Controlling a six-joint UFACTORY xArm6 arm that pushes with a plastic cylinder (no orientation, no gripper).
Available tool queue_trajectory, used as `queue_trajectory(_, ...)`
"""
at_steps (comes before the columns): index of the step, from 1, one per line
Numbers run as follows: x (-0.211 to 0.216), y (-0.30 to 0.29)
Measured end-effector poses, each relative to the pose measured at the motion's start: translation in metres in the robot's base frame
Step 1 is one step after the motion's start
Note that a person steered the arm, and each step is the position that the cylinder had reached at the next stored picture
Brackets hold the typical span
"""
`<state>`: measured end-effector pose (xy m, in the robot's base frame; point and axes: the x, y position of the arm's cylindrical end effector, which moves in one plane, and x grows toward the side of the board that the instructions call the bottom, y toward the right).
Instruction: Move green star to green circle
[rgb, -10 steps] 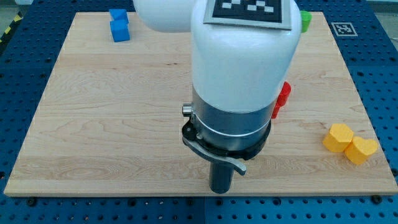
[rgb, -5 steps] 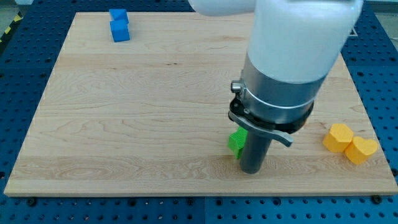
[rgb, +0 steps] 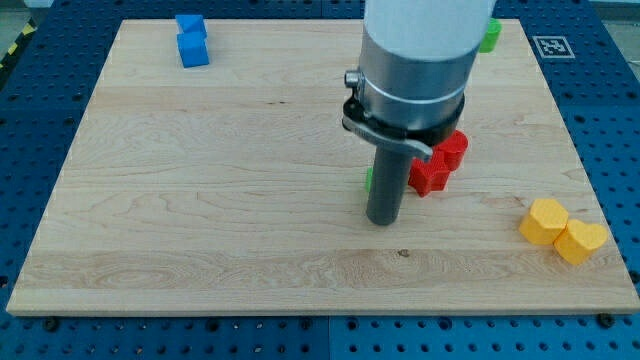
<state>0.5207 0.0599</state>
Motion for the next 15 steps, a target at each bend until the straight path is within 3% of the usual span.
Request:
queue_trajectory(5,-0.16,0.025)
queue_trajectory(8,-0.169,0.087)
queue_trajectory(10,-0.169,0.092)
queue_trajectory(12,-0.128,0.092)
queue_trajectory(13,-0.133,0.096)
queue_trajectory(15,-0.186,0.153)
